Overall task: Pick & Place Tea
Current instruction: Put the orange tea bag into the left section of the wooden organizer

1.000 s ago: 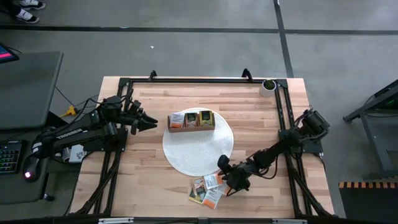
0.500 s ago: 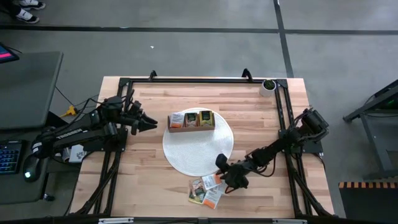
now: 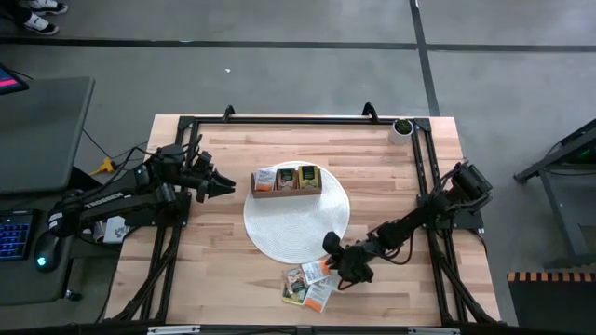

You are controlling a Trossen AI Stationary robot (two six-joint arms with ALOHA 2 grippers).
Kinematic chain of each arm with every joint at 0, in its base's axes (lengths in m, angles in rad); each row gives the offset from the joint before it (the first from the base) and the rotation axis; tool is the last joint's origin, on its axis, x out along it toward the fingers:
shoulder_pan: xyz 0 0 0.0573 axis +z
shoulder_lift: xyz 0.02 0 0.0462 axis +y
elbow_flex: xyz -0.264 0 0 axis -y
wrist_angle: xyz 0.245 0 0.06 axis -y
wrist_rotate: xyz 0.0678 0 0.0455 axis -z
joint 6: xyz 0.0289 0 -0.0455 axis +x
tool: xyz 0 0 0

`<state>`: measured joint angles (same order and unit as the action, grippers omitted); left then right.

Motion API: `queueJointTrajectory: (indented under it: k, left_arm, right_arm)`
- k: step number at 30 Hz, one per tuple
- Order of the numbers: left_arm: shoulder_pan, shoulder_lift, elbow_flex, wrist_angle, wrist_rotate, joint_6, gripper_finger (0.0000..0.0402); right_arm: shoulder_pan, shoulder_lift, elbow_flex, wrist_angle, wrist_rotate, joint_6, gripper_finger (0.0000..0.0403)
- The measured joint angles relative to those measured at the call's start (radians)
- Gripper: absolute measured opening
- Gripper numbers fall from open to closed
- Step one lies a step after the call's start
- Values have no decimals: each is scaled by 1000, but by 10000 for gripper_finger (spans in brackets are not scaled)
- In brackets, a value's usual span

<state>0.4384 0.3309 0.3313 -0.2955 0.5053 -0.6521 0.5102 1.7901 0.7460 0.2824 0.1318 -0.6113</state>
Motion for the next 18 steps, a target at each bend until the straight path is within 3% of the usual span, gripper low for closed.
queueJointTrajectory:
  k: [5,9,18]
  left_arm:
    - [0,0,0,0,0,-3,204]
    - [0,0,0,0,5,-7,204]
    - [0,0,0,1,9,-8,204]
  right_arm:
    - [1,0,0,0,71,51,69]
    - [5,-4,5,-9,162,240,72]
    - [44,-34,187,-75,130,632,84]
